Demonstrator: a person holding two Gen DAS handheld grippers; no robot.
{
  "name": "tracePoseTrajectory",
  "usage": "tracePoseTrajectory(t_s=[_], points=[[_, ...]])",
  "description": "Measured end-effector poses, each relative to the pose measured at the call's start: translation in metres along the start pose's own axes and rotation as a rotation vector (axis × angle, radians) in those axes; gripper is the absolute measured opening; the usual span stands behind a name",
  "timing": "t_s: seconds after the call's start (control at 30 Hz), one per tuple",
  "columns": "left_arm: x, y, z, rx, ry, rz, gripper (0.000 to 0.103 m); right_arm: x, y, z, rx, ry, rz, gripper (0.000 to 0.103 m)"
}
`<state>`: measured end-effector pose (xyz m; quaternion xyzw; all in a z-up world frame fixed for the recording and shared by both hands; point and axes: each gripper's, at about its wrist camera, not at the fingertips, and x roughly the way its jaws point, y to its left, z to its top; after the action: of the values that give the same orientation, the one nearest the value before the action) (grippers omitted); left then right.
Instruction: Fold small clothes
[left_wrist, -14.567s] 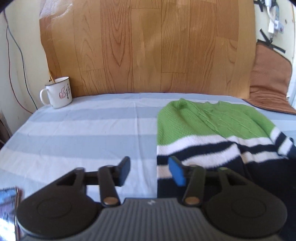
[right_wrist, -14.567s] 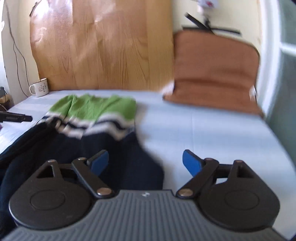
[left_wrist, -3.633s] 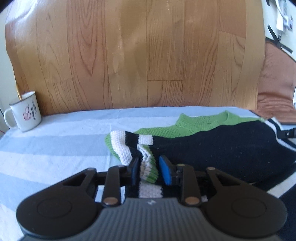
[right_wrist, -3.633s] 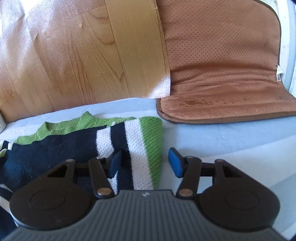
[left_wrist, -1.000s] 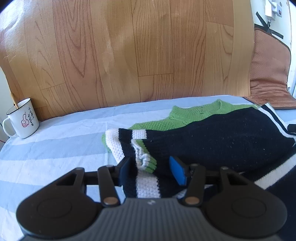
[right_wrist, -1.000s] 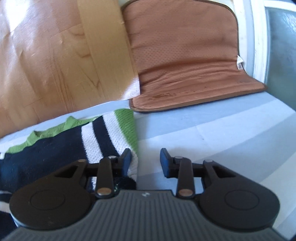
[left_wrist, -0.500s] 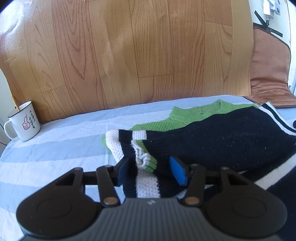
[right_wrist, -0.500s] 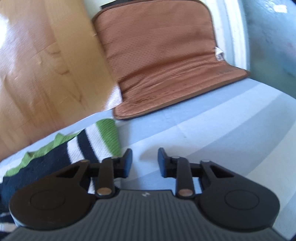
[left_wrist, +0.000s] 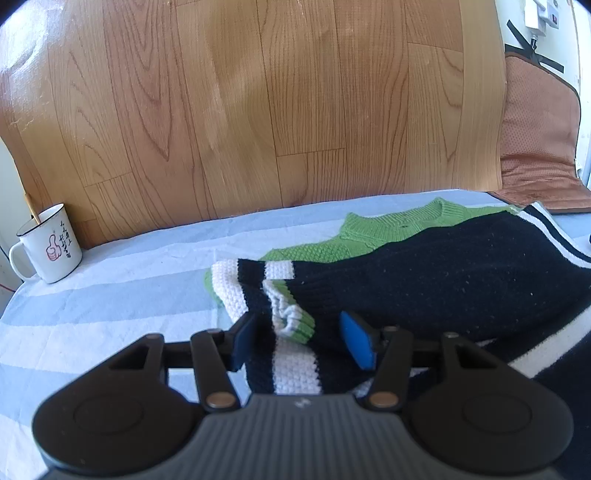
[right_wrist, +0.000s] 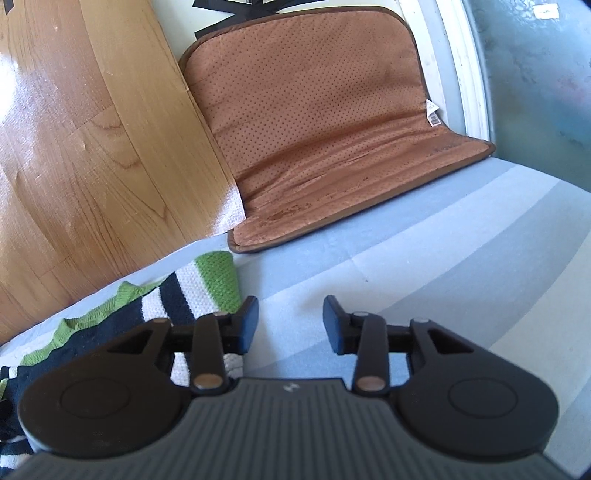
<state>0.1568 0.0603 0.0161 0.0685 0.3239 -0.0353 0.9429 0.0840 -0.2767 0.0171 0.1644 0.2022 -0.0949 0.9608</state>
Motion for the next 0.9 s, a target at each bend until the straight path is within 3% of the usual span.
tracePoseTrajectory(t_s=[0.1,0.2,0.37,0.5,0.9], points=[[0.0,0.0,0.0,0.0,0.0,0.0,0.051,-0.004,0.0,0.0,-0.003,-0.023,0.015,0.042],[0.0,0.0,0.0,0.001,0.0,0.0,0.052,-0.012,0.003,-0.002,-0.042,-0.064,0.082,0.043],[0.0,-0.001,0.0,0.001,0.0,0.001,0.052,-0.01,0.022,-0.007,-0.162,-0.012,0.171,0.044],[0.0,0.0,0.0,0.005,-0.001,0.001,0.052,0.007,0.031,-0.008,-0.197,0.093,0.088,0.044],[0.0,0.0,0.001,0.008,-0.001,0.001,0.052,0.007,0.021,-0.008,-0.13,0.061,-0.018,0.042]])
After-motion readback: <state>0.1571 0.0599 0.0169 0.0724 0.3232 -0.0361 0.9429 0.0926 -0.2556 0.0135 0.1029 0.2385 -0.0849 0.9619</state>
